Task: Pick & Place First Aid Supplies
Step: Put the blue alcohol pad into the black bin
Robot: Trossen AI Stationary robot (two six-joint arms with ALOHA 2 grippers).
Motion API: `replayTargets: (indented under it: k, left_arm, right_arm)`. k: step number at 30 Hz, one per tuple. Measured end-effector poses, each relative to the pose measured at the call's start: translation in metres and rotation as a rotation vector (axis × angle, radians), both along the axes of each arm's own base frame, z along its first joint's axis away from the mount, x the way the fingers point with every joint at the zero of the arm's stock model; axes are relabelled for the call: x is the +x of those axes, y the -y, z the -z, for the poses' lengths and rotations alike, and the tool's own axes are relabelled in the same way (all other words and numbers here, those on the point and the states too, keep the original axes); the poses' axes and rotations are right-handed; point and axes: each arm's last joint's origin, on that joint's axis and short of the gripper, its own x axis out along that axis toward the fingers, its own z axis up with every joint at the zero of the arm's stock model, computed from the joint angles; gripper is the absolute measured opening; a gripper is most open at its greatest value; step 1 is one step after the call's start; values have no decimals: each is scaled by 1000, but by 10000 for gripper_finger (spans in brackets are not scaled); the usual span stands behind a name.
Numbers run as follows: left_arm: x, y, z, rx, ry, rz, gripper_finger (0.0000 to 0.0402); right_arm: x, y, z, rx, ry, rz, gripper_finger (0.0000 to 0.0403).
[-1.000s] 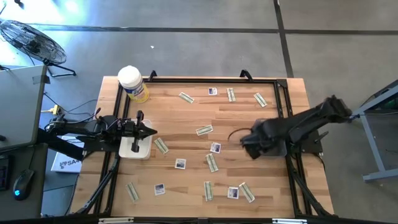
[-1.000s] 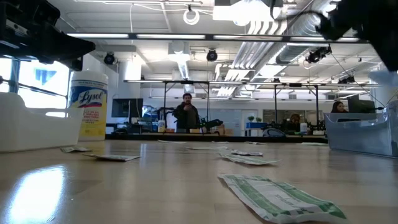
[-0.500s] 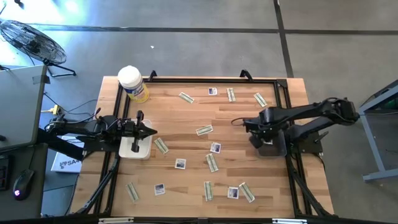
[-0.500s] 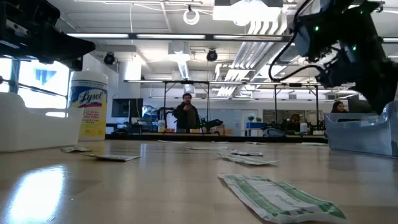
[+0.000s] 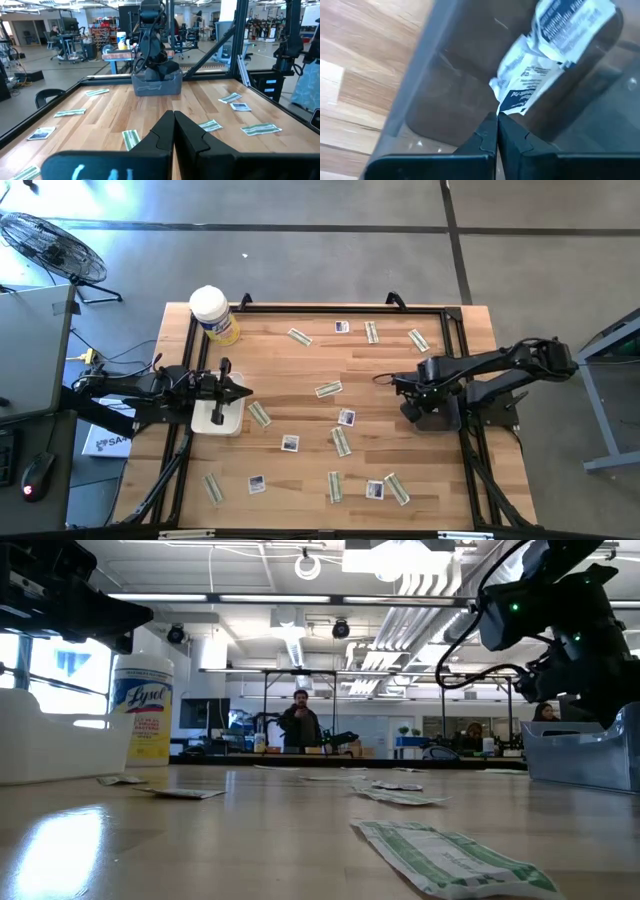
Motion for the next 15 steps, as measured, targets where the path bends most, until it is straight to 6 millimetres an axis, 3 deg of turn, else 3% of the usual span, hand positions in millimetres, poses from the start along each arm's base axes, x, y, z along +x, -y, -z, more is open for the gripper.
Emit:
replayTargets:
  k: [15]
  left_arm:
    - [0, 0, 0, 0, 0, 0, 1]
  right_arm:
    - [-1, 0, 0, -3, -11, -5, 0]
